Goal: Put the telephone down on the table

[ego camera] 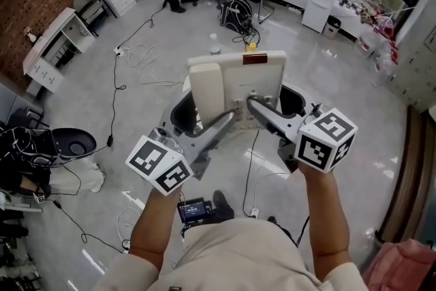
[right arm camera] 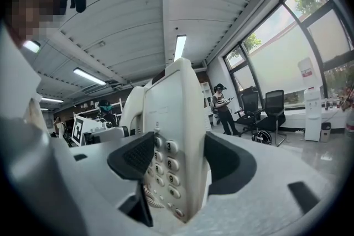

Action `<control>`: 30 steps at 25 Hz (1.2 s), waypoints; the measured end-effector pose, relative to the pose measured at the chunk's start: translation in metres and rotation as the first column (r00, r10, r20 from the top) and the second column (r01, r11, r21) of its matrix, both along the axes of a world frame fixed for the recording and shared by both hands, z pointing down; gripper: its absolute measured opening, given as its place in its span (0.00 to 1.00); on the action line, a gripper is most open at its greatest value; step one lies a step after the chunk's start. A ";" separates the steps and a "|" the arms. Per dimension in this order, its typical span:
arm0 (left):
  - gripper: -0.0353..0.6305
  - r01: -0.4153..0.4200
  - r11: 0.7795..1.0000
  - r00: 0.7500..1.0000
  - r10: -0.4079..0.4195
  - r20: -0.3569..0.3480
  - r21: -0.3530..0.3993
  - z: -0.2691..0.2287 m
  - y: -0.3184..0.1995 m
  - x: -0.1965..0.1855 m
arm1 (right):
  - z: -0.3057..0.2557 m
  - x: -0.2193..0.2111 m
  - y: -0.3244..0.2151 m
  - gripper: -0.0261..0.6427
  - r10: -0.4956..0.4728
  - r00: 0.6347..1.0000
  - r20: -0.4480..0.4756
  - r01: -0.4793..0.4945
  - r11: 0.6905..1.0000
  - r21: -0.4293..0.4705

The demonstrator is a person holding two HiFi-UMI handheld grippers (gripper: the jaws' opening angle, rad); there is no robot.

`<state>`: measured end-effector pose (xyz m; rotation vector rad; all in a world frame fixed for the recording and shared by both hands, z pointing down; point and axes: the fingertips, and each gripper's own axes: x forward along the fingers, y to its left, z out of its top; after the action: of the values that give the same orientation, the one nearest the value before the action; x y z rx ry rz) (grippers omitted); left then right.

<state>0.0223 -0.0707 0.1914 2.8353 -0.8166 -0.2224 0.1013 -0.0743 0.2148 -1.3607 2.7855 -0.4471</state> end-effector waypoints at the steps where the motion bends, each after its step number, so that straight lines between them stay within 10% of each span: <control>1: 0.62 -0.004 1.000 1.000 0.004 -0.003 0.001 0.000 -0.006 -0.005 | -0.001 -0.005 -0.006 0.44 0.003 1.000 -0.003 -0.003 1.000 -0.001; 16: 0.62 0.023 1.000 0.998 -0.023 -0.058 0.000 0.005 -0.073 -0.079 | 0.002 -0.078 -0.074 0.44 -0.019 0.999 -0.038 0.019 1.000 -0.015; 30: 0.62 0.277 0.961 0.961 -0.277 -0.016 -0.017 0.021 -0.143 -0.097 | 0.021 -0.100 -0.165 0.44 -0.279 0.960 -0.005 0.278 0.960 -0.020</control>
<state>-0.0742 -0.2140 0.2124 2.6917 -1.2055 -0.2779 0.0015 -0.2395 0.2353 -0.9745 2.9981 -0.4742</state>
